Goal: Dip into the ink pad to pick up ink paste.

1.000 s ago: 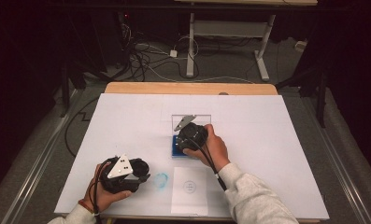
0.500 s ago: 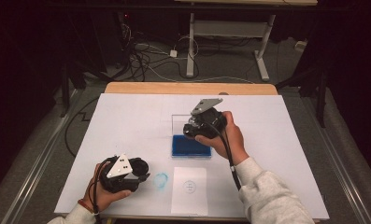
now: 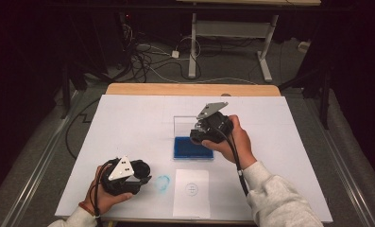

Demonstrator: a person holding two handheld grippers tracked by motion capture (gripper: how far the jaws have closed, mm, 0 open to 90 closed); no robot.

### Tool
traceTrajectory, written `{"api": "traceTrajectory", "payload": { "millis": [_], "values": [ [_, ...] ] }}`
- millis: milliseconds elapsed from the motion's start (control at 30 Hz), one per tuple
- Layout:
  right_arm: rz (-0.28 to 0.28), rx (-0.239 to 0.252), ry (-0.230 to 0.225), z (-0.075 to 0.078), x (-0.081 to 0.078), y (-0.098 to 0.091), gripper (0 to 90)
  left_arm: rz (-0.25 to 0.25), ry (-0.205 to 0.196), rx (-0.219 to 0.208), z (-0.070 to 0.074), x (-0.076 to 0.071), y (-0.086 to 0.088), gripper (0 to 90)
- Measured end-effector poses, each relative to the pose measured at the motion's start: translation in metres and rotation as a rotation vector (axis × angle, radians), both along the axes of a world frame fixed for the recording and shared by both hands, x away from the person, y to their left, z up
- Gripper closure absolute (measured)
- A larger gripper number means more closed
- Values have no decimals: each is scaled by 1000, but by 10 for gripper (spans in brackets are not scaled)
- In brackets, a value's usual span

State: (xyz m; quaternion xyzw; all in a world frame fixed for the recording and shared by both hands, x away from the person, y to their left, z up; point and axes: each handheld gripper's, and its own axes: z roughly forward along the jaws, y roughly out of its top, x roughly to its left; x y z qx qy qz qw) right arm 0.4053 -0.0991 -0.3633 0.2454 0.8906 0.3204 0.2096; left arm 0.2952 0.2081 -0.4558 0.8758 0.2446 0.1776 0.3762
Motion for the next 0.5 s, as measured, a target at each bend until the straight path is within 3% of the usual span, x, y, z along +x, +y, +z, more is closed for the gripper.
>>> {"api": "traceTrajectory", "payload": {
  "millis": [267, 500],
  "values": [
    [-25, -30, 66, -37, 9, -4, 574, 0, 1, 3, -1, 0, 1, 365],
    [-36, -40, 89, -51, 12, -8, 574, 1, 3, 7, -1, 1, 0, 365]
  ]
}}
